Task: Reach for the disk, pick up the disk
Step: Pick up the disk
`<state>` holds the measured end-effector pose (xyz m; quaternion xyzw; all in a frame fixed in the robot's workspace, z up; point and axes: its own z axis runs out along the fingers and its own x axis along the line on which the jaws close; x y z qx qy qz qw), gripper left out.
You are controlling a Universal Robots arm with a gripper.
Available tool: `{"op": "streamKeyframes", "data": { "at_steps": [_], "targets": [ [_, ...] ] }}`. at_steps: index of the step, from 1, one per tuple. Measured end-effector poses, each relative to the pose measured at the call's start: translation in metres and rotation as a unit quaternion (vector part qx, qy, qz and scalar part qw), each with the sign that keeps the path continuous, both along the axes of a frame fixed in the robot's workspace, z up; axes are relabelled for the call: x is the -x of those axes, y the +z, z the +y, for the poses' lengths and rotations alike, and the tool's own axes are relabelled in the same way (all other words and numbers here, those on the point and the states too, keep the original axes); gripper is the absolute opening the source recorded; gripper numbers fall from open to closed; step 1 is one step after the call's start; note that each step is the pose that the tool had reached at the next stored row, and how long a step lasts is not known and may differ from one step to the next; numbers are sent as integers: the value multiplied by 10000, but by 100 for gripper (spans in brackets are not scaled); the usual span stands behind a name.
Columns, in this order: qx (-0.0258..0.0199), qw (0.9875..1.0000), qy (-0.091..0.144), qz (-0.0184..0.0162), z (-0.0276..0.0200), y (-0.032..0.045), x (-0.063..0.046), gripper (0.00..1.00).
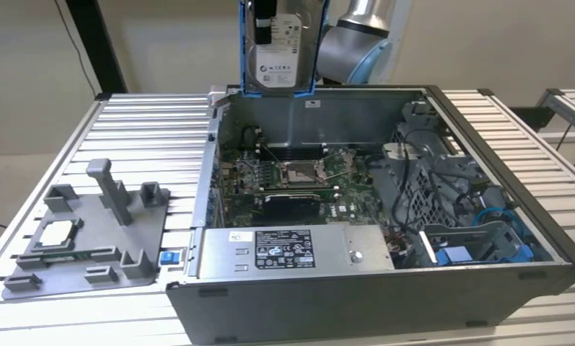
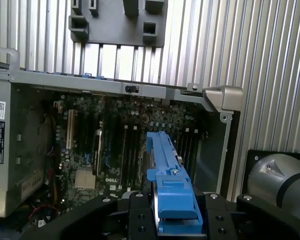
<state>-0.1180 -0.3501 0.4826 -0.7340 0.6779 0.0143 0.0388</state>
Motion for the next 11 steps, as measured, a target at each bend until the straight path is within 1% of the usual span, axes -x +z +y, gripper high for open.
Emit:
{"op": "streamKeyframes", "data": {
  "at_steps": [3,5,11],
  "targets": [
    [0,10000,1,0,-5,0,-5,0],
    [1,10000,0,1,-16,0,-10,0],
    [0,10000,0,9,-84,-1,-35,0]
  ]
}}
